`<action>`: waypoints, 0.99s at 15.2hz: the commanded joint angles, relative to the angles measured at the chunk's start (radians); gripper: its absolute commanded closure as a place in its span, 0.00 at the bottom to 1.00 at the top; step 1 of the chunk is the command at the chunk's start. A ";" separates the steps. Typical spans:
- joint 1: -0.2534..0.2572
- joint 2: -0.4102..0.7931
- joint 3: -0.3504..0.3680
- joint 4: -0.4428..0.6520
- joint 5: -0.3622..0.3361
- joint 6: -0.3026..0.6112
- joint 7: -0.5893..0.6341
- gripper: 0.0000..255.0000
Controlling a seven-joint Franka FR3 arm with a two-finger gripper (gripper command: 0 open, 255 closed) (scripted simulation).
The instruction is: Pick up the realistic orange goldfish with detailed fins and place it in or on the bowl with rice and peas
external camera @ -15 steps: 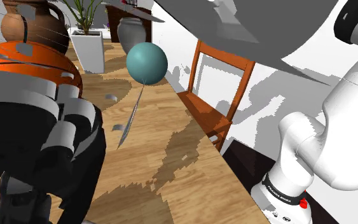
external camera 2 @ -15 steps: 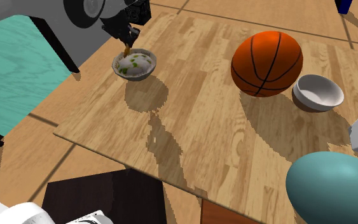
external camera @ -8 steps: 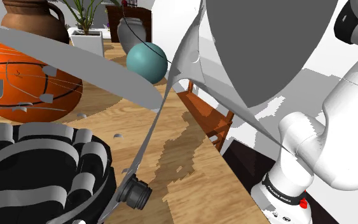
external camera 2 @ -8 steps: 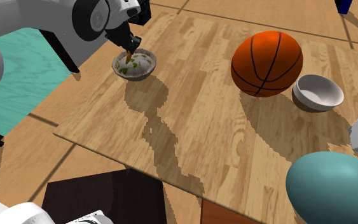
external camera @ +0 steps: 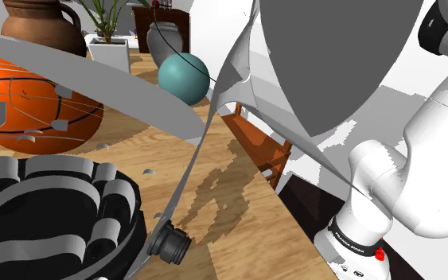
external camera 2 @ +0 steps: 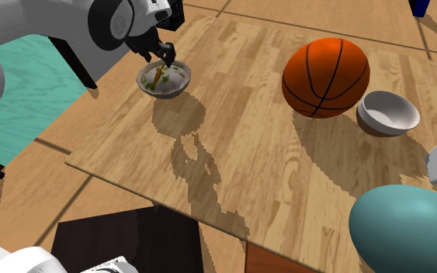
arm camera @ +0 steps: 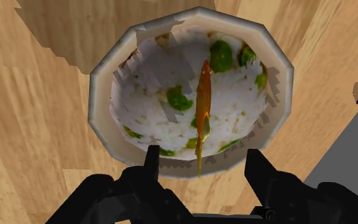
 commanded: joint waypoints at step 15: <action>-0.005 -0.061 -0.016 0.055 0.025 -0.113 -0.017 0.00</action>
